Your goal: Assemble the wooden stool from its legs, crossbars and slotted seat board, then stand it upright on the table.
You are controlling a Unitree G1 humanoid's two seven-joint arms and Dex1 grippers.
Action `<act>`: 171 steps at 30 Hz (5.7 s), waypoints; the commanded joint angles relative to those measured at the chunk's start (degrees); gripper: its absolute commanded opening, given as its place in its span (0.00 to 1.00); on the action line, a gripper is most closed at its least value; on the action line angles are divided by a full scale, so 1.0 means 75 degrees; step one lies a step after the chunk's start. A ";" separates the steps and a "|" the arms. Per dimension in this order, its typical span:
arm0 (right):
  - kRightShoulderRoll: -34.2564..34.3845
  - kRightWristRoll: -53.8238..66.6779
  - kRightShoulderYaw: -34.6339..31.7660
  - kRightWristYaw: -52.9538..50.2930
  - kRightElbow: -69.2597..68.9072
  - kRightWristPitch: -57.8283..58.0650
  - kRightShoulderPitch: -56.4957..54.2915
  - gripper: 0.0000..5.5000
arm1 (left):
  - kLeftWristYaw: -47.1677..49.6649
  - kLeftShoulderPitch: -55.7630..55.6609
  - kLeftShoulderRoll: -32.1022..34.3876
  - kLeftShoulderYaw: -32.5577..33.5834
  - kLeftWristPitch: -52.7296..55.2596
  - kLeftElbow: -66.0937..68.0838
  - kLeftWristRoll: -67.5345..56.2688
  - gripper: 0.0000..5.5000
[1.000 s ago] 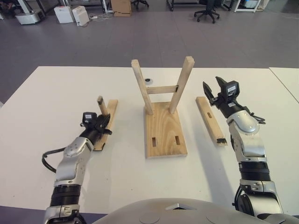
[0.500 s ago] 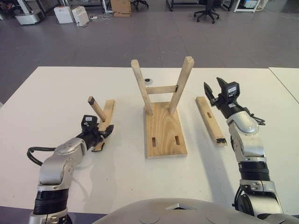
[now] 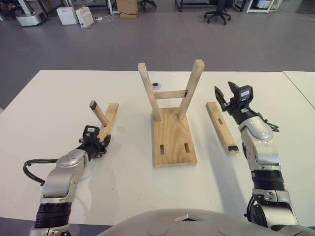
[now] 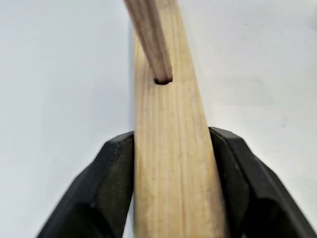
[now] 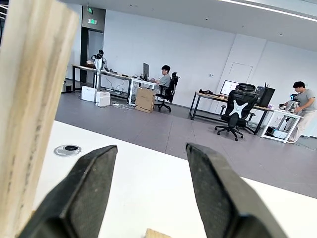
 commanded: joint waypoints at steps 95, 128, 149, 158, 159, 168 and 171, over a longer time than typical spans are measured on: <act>-0.2328 0.5753 0.0552 -0.3865 -0.4128 0.5673 0.2166 0.19 | -0.1490 -0.1483 -0.0650 -0.1614 -0.3026 -0.1676 0.1096 0.73; -0.1629 0.6981 -0.1799 -0.2369 -0.4722 0.3912 -0.0296 0.54 | -0.1397 -0.1668 -0.0846 -0.1528 -0.3317 -0.1322 0.1211 0.73; -0.2401 0.3281 0.0645 -0.1352 -0.1580 0.6229 0.1979 0.53 | -0.1520 -0.1839 -0.0910 -0.1608 -0.3178 -0.1221 0.1181 0.73; -0.2237 0.2681 -0.1572 -0.1471 -0.0829 0.3939 -0.0060 0.37 | -0.1536 -0.2730 -0.1143 -0.1411 -0.2545 -0.1611 0.0452 0.73; -0.2540 0.2671 -0.1730 -0.1148 -0.0847 0.3659 -0.0550 0.37 | -0.1499 -0.3192 -0.1305 -0.1326 -0.2274 -0.1682 0.0091 0.73; -0.3458 0.2506 -0.0063 0.2265 -0.2481 0.1634 -0.4025 0.37 | -0.0088 -0.8394 -0.3212 0.0928 -0.0478 0.0160 -0.5257 0.88; -0.3287 0.2664 0.0174 0.2798 -0.2597 0.1473 -0.4323 0.37 | 0.0177 -0.8680 -0.3396 0.1076 -0.0401 0.0309 -0.5911 0.80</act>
